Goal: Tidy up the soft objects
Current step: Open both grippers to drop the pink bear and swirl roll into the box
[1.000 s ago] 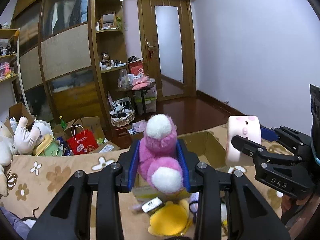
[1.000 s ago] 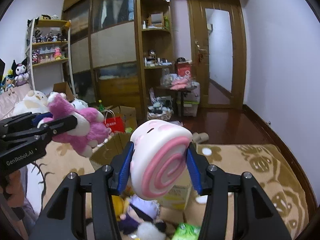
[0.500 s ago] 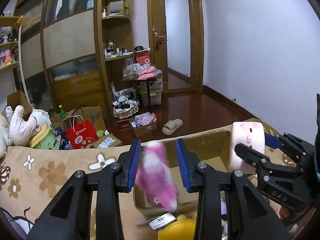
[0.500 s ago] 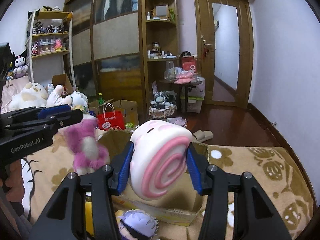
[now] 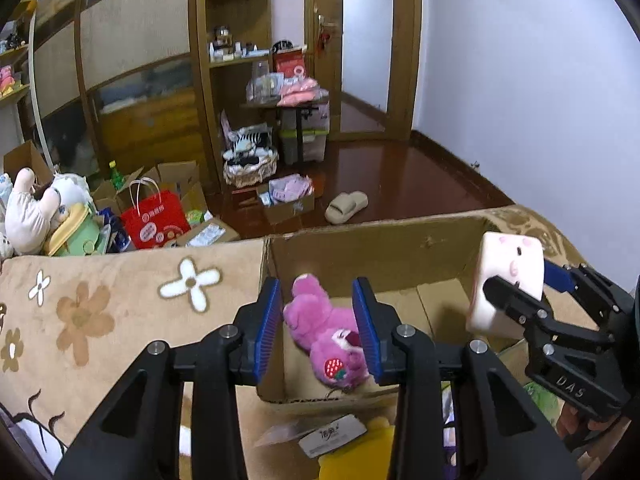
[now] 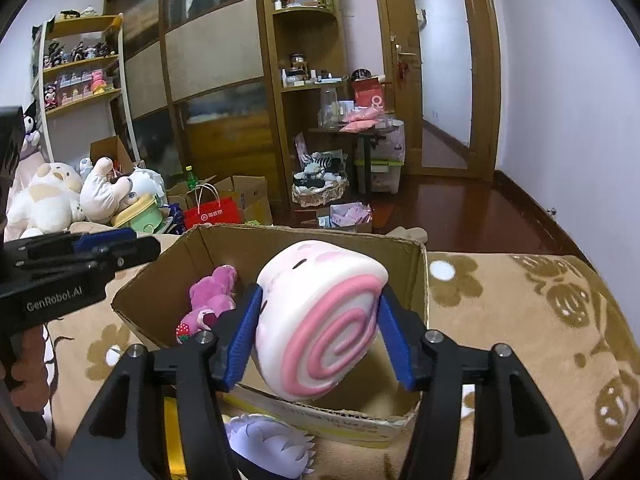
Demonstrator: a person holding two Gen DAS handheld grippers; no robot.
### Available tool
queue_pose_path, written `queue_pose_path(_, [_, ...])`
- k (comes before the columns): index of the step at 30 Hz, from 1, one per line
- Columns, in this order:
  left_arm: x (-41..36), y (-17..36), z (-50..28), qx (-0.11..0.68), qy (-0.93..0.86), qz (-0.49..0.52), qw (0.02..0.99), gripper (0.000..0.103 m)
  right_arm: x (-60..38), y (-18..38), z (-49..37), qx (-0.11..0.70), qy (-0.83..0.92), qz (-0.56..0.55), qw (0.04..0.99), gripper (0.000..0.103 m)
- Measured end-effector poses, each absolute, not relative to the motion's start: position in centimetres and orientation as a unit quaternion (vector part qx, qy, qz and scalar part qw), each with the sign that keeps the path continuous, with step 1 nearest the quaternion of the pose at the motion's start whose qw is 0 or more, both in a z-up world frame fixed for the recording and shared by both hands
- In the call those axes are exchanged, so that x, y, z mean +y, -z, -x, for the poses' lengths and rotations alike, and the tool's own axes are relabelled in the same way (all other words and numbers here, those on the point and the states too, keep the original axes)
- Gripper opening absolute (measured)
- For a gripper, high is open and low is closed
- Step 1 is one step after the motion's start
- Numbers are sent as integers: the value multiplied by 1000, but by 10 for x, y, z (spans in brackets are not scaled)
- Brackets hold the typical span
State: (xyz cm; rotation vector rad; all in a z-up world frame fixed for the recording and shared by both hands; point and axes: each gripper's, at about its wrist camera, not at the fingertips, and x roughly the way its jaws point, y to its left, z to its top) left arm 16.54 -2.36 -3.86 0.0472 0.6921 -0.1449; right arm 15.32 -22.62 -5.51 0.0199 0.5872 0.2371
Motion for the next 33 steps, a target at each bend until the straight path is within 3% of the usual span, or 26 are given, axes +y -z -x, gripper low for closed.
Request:
queue_pose_path(2, [-22, 39, -164, 349, 78, -17, 934, 52, -228, 56, -152, 289, -116, -10, 950, 65])
queue_pose_path(7, [-23, 31, -151, 337, 82, -32, 937, 60, -234, 49, -143, 276, -116, -27, 954, 87])
queue_pose_path(10, [-21, 26, -143, 344, 87, -17, 935, 70, -236, 43, -134, 274, -112, -27, 955, 89])
queue_pose_path(14, [-18, 16, -130, 336, 71, -23, 939, 86, -240, 32, -120, 267, -102, -33, 958, 103])
queue_pose_path(23, [-15, 11, -106, 364, 56, -33, 929, 99, -243, 12, -83, 260, -91, -23, 961, 103])
queue_pose_path(33, [-22, 4, -72, 370, 51, -45, 927, 100, -256, -4, -48, 255, -78, -37, 963, 103])
